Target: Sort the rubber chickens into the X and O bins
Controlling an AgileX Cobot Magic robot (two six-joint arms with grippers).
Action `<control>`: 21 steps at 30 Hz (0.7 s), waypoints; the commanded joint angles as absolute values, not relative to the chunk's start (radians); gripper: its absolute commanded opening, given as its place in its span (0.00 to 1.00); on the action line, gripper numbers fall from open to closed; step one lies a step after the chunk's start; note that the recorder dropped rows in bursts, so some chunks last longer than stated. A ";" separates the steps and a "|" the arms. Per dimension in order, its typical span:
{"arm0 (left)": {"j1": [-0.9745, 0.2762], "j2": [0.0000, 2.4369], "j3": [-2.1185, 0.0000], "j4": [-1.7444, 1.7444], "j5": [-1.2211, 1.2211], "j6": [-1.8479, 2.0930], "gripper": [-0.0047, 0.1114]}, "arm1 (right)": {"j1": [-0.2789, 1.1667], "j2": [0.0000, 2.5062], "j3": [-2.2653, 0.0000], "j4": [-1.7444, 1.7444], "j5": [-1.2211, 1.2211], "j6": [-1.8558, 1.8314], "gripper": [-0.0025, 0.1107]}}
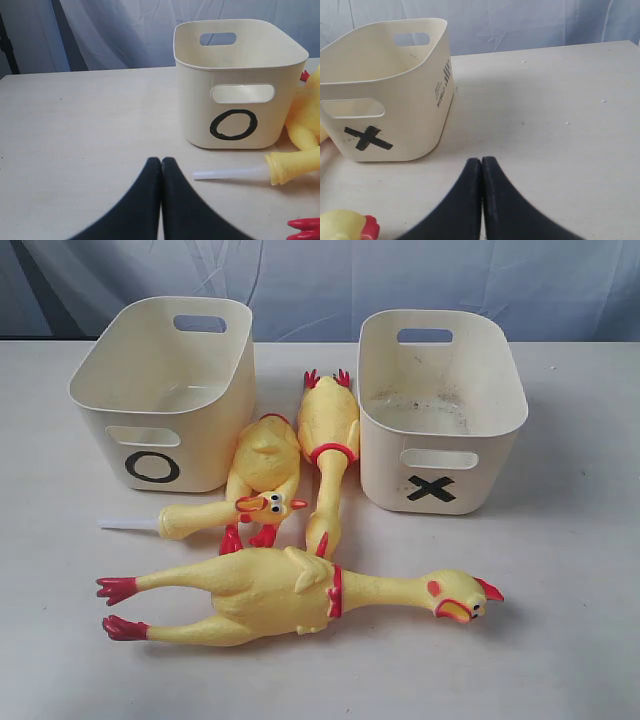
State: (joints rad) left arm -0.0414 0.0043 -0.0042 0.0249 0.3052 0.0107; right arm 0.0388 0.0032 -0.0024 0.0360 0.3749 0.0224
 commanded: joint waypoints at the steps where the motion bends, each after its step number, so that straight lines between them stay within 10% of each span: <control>1: -0.050 0.000 0.000 0.028 0.291 0.007 0.04 | 0.042 0.000 0.000 0.036 0.363 0.020 0.02; 16: -0.050 0.000 0.000 0.083 0.278 0.009 0.04 | 0.042 0.000 0.000 0.038 0.365 0.020 0.02; 21: -0.050 0.000 0.000 -0.154 -0.079 -0.044 0.04 | 0.042 0.000 0.000 0.038 0.365 0.020 0.02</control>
